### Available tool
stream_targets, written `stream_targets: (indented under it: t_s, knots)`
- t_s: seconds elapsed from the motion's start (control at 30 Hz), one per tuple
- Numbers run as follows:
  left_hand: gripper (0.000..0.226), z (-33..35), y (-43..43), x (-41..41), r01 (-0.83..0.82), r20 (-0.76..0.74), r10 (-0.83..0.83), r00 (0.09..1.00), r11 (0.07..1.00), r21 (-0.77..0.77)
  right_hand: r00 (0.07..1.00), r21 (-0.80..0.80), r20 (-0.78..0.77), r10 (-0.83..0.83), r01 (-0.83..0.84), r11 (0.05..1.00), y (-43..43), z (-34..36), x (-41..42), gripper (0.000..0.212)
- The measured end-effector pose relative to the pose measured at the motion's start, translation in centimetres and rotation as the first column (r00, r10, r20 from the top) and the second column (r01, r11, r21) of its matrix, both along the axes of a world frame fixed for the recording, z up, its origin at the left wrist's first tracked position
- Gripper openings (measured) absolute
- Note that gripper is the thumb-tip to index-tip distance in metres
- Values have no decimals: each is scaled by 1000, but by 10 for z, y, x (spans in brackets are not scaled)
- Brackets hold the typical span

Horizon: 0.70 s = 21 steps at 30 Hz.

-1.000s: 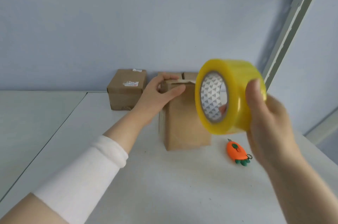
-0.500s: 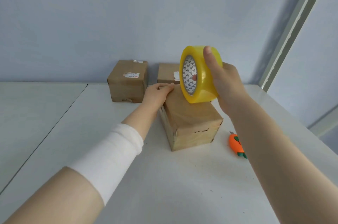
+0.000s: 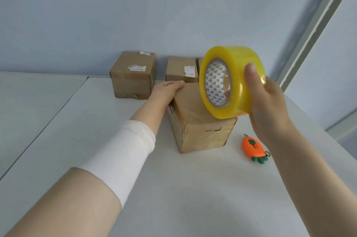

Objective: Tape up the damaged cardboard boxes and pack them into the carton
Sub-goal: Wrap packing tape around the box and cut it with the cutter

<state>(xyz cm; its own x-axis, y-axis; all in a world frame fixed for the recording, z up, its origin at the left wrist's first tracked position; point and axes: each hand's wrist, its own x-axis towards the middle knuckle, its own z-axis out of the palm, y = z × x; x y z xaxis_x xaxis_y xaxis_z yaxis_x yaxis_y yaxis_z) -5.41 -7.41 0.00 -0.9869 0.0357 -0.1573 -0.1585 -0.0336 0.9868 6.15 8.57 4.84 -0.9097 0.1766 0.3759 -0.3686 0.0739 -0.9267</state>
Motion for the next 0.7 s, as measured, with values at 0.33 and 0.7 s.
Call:
stream_targets:
  t_s: [0.33, 0.7]
  knots:
    - [11, 3, 1, 6, -14, 22, 15, 1000, 1000, -10, 999, -15, -39, 1, -2, 1000, -10, -14, 30, 15]
    - [7, 3, 4, 8, -64, 10, 64, 998, 998, 3, 983, 42, 147, -110, 105, 994, 6, -47, 110, 68]
